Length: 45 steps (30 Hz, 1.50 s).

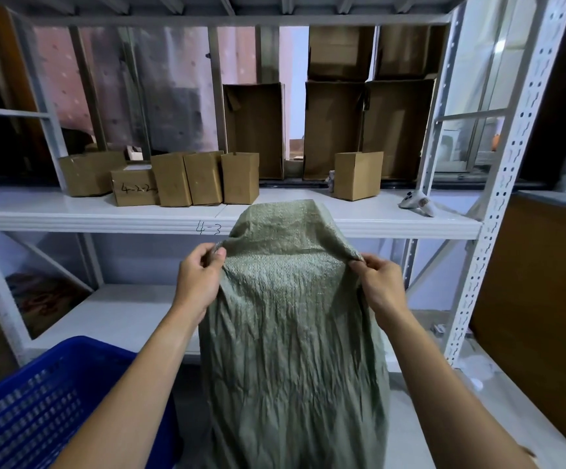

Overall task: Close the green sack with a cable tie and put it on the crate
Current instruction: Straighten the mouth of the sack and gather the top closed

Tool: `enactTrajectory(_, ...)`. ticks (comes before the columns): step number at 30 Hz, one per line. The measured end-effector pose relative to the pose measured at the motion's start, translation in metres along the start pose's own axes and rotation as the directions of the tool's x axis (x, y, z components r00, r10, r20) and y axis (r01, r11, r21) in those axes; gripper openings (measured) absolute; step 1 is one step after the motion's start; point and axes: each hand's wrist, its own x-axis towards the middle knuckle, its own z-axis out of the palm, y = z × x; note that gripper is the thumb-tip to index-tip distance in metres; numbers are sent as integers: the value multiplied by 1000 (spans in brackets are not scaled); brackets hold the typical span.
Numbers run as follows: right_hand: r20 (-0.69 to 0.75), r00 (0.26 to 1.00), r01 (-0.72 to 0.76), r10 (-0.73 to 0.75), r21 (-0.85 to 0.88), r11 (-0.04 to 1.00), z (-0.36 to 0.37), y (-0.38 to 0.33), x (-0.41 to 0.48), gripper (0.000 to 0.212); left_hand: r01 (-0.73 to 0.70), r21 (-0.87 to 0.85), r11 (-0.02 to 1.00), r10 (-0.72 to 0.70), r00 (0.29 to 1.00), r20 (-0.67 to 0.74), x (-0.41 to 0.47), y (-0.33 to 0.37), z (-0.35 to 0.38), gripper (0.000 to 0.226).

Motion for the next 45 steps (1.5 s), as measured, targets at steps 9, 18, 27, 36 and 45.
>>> enactTrajectory(9,-23,960,202,-279,-630,749,2,-4,-1,23,-172,443,880,252,959,-128,0,14,-14,13)
enactTrajectory(18,9,1000,-17,18,-37,999,7,-1,-3,24,193,-179,965,-206,977,-57,-2,13,-6,9)
enactTrajectory(27,311,914,-394,262,523,755,8,7,0,19,459,-418,784,-406,889,214,11,4,-5,21)
enactTrajectory(36,312,911,-402,268,534,744,15,3,-4,24,502,-486,715,-496,855,153,8,-11,7,13)
enactTrajectory(45,143,975,-203,169,264,943,19,5,-1,15,464,-481,744,-381,886,265,1,-4,8,37)
